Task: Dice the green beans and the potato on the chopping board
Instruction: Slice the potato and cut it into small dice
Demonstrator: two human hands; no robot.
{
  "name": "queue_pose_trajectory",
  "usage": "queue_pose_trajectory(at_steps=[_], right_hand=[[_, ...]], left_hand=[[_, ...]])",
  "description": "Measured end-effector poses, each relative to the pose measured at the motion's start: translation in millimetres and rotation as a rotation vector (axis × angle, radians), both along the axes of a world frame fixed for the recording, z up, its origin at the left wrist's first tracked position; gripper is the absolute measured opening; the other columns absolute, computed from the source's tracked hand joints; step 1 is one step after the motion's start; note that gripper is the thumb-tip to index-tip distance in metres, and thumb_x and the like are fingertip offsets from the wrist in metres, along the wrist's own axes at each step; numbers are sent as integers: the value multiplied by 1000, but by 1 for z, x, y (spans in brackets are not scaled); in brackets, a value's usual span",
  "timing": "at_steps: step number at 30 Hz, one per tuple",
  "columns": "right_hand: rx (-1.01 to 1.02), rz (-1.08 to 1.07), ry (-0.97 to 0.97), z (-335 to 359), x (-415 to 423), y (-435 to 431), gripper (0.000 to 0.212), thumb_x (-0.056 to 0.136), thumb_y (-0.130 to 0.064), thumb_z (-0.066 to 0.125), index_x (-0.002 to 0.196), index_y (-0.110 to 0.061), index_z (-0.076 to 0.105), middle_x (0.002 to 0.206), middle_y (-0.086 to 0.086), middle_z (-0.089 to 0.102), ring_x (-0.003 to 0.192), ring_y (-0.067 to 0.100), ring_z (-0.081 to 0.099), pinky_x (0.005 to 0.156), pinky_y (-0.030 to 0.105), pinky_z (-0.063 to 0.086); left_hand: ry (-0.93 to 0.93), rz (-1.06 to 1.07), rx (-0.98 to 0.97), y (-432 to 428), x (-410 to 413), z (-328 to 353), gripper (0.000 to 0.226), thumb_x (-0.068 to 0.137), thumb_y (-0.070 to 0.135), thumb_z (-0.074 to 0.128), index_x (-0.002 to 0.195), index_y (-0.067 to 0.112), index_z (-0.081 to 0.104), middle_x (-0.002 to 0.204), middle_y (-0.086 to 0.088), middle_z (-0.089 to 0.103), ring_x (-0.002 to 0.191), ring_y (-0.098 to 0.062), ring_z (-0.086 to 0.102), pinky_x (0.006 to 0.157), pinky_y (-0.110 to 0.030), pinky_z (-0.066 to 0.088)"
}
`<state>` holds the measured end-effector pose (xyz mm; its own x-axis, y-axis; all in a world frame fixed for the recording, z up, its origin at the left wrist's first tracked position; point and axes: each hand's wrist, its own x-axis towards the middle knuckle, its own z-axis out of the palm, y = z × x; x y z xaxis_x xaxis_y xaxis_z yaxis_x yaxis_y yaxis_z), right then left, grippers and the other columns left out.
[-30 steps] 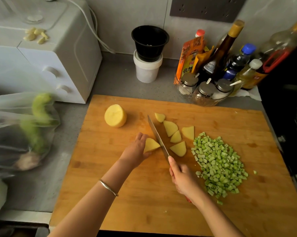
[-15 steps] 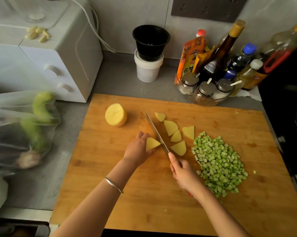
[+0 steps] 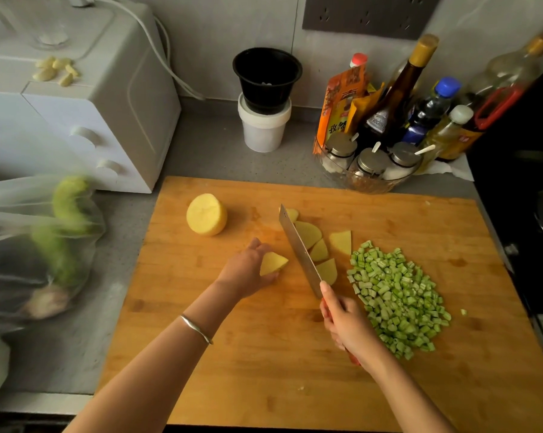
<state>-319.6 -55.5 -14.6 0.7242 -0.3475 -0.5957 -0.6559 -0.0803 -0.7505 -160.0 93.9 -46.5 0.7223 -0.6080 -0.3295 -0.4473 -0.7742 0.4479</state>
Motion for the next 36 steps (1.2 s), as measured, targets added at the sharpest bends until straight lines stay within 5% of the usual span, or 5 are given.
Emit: queue_pose_trajectory(at_steps=[12,17,24,36], right_hand=[[31,-61,-62,14,2,-20,51,95,-53,41,66,-11,44,44,-2,29,34,12,26,40,26,20],[21,-106,-82,23,-1,-40,52,95,-55,41,68,-11,45,47,0,29,38,15,26,42,27,20],[9,-243,-143,32,-5,-76,51,92,-55,41,72,-9,46,43,-1,32,34,13,29,37,25,26],[41,-242,-129,27,-7,-76,50,96,-51,40,70,-9,43,46,0,30,35,12,25,36,25,20]], left_hand=[[157,416,-348,-3,21,15,62,82,42,69,135,19,47,131,-6,54,118,-23,51,85,-27,45],[18,-4,-119,-36,50,33,57,81,36,73,130,25,45,124,-2,57,105,-17,54,84,-26,49],[-1,-441,51,-97,82,30,61,80,15,74,132,33,48,141,5,44,131,-19,39,108,-33,34],[-228,-877,264,-121,80,28,62,88,23,66,141,23,35,144,-1,36,125,-22,41,94,-28,38]])
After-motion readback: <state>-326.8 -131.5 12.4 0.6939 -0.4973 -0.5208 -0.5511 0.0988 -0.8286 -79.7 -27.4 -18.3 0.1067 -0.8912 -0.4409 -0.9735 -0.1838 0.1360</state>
